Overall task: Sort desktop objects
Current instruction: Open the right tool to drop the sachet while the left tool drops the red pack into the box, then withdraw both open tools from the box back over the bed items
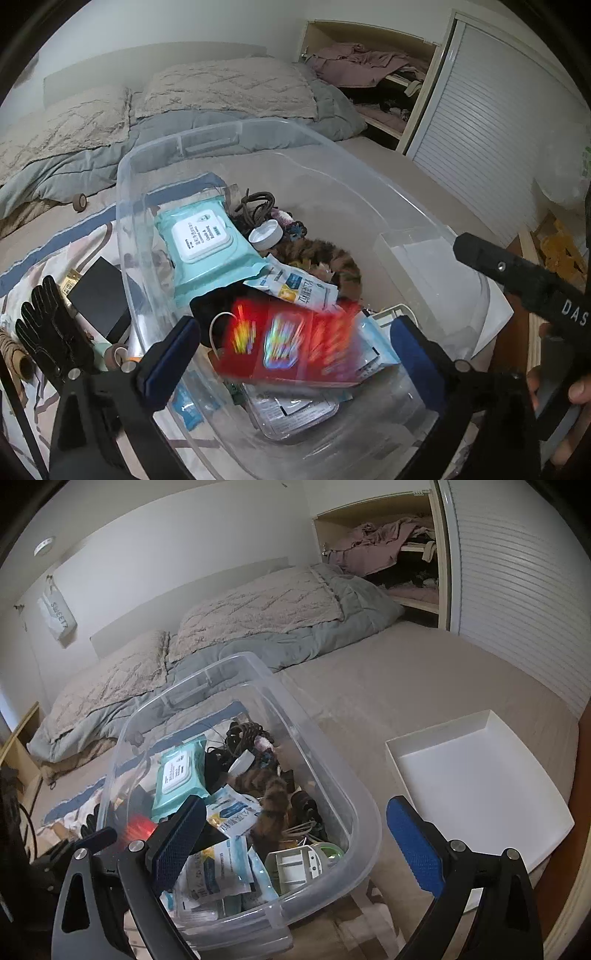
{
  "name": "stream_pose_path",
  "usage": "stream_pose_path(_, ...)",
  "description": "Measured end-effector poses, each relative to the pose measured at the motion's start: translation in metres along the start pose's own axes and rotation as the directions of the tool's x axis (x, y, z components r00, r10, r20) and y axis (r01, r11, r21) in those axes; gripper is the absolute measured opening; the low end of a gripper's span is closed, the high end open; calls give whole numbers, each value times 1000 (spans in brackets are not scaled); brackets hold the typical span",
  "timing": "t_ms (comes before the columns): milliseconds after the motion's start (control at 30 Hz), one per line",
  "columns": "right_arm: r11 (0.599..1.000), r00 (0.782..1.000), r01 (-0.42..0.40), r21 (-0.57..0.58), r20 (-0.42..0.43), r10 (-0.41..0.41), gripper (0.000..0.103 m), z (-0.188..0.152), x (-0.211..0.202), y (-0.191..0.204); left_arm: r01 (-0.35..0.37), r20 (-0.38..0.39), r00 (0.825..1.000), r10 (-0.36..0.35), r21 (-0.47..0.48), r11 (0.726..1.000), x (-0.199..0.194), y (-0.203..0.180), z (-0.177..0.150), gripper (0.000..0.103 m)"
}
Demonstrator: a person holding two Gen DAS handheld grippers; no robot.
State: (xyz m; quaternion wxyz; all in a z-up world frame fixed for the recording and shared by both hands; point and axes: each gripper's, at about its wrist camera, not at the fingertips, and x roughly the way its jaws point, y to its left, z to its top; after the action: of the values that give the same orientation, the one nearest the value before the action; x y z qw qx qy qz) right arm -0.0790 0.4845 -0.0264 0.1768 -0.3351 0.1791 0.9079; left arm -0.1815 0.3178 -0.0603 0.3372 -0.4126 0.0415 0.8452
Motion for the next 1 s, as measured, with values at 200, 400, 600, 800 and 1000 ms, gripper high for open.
stream_pose_path(200, 1000, 1000, -14, 9, -5, 14, 98, 0, 0, 3, 8, -7, 1000, -7, 39, 999, -3, -4, -3, 103)
stream_pose_path(400, 1000, 1000, -19, 4, -13, 19, 98, -1, 1, 7, 1, 7, 1000, -2, 58, 998, -7, -6, -5, 103)
stream_pose_path(600, 1000, 1000, -24, 0, -11, 24, 98, -2, 0, 10, 10, 24, 1000, -11, 44, 999, -12, -3, -3, 103)
stream_pose_path(800, 999, 999, -34, -13, 8, 34, 98, -5, -2, 10, 4, 47, 999, -6, 30, 1000, -21, 5, -1, 103)
stream_pose_path(1000, 997, 996, -43, -70, 69, 48, 103, -8, -5, 15, -32, 83, 996, 31, 9, 999, -31, 18, 0, 103)
